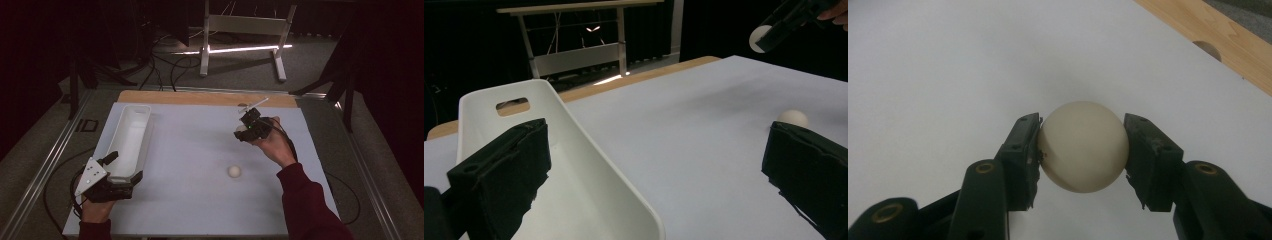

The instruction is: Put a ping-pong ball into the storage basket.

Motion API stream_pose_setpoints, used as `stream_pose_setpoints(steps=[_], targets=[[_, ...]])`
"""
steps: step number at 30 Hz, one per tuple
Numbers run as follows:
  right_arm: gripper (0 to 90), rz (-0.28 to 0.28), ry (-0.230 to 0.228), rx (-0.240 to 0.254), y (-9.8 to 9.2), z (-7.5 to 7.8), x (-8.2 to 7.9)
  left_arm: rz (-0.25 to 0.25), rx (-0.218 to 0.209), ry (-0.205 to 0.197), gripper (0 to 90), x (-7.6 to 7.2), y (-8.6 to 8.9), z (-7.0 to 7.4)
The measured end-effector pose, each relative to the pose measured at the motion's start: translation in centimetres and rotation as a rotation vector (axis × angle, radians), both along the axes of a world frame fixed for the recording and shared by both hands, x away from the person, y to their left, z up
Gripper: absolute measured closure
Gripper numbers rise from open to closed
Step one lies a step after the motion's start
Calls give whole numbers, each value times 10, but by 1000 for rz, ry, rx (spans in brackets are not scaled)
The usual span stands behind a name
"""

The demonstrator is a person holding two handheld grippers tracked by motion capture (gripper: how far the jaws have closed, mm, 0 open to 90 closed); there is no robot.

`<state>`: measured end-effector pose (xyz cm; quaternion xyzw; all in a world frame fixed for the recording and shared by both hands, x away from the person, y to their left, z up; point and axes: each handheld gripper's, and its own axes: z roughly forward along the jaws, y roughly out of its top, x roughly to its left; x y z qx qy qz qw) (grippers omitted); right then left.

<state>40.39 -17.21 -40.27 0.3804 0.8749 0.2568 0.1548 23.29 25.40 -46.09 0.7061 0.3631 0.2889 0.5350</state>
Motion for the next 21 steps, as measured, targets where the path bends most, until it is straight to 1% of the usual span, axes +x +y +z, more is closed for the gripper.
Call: stream_pose_setpoints(steps=[7, 15, 21], targets=[[502, 6, -2, 4, 5, 2, 0, 2, -3, -1, 1, 0, 1, 0], [502, 13, -7, 19, 13, 7, -2, -1, 0, 0, 1, 0, 0, 0], [502, 29, -10, 25, 19, 10, -4, -2, -1, 0, 1, 0, 0, 0]])
